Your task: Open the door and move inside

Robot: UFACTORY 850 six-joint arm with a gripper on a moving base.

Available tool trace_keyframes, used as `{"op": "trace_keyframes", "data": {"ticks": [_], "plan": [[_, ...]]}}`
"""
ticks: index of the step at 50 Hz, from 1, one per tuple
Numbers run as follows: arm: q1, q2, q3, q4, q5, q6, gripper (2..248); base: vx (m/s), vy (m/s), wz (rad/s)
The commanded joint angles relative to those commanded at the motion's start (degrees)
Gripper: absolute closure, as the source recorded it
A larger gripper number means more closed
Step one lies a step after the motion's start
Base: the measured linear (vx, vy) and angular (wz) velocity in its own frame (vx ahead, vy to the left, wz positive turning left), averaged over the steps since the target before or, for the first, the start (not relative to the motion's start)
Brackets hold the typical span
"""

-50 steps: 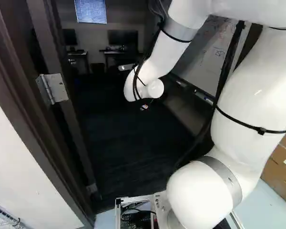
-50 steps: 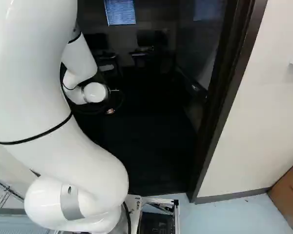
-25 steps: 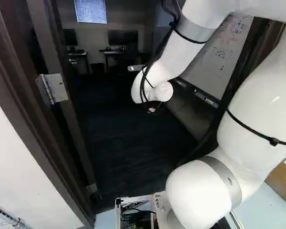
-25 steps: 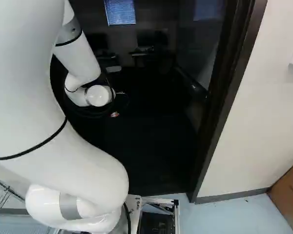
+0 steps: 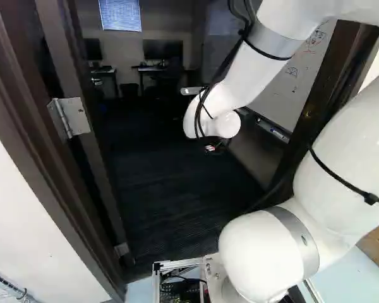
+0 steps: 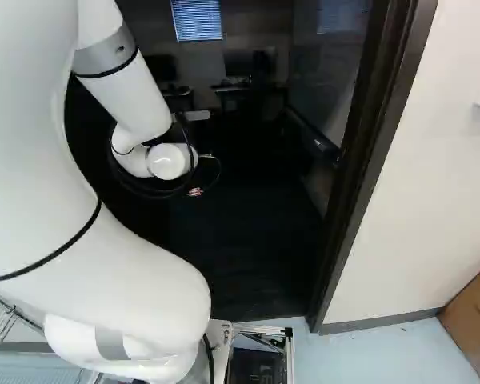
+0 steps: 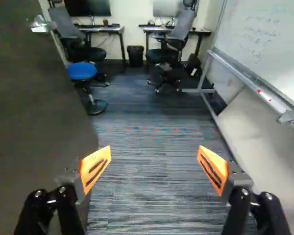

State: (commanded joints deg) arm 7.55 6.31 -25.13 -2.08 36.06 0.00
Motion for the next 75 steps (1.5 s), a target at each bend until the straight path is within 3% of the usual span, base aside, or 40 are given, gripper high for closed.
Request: {"op": "trace_keyframes", "data": {"ticks": [22, 75], "plan": [[-4.0, 0.8, 0.8, -4.0, 0.0, 0.0, 3, 0.000, 0.000, 0.000], [-4.1, 0.8, 0.8, -4.1, 0.0, 0.0, 3, 0.012, 0.004, 0.011]]}}
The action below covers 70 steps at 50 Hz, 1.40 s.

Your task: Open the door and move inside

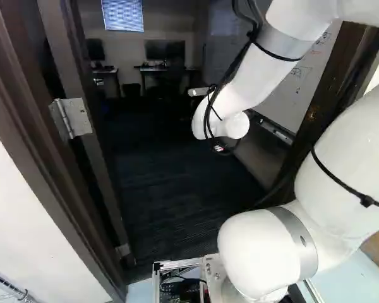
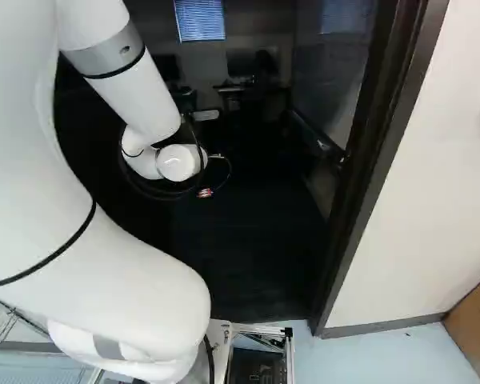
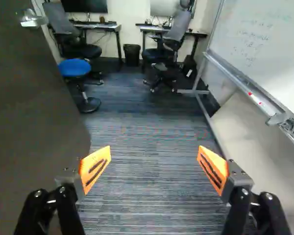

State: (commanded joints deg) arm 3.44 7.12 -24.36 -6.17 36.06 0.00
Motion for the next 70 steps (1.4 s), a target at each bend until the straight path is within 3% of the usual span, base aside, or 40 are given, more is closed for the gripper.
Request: {"op": "trace_keyframes", "data": {"ticks": [70], "plan": [[0.0, 0.0, 0.0, 0.0, 0.0, 0.0, 3, 0.155, 0.003, -0.011]]}}
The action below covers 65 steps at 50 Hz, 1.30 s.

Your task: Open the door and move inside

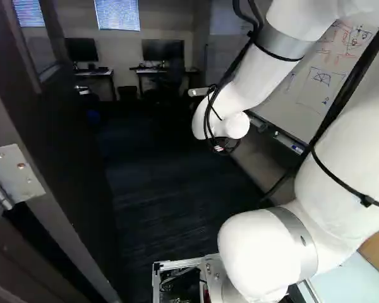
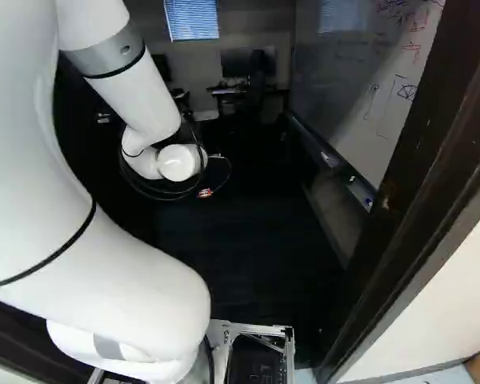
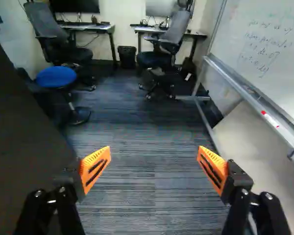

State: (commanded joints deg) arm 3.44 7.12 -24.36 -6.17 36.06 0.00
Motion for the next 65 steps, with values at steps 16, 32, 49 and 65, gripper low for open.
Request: {"op": "trace_keyframes", "data": {"ticks": [16, 32, 49, 65], "plan": [[0.0, 0.0, 0.0, 0.0, 0.0, 0.0, 3, 0.148, -0.006, -0.009], [0.0, 0.0, 0.0, 0.0, 0.0, 0.0, 3, 0.158, 0.015, 0.001], [0.0, 0.0, 0.0, 0.0, 0.0, 0.0, 3, 0.184, 0.031, 0.139], [0.0, 0.0, 0.0, 0.0, 0.0, 0.0, 3, 0.184, 0.036, 0.165]]}}
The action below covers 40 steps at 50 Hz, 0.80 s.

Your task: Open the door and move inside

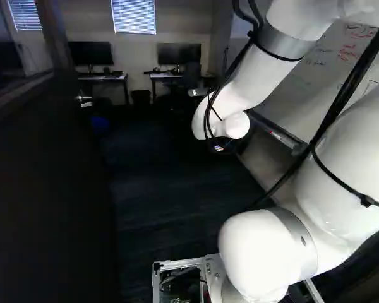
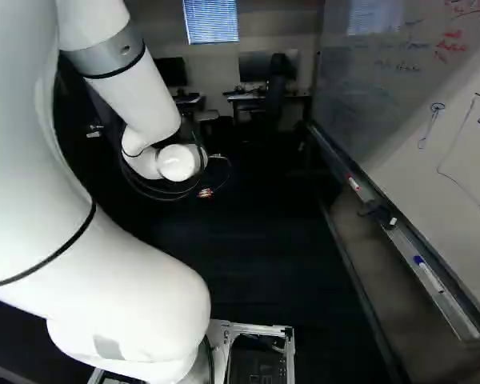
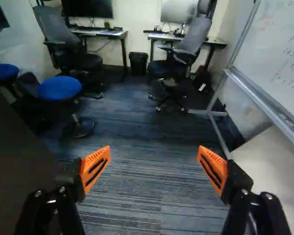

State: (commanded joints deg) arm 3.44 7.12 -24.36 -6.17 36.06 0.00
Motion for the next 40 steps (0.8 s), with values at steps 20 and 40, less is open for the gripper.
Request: {"op": "trace_keyframes", "data": {"ticks": [20, 40], "plan": [[0.0, 0.0, 0.0, 0.0, 0.0, 0.0, 3, 0.183, 0.018, 0.073], [0.0, 0.0, 0.0, 0.0, 0.0, 0.0, 3, 0.184, 0.008, 0.008]]}}
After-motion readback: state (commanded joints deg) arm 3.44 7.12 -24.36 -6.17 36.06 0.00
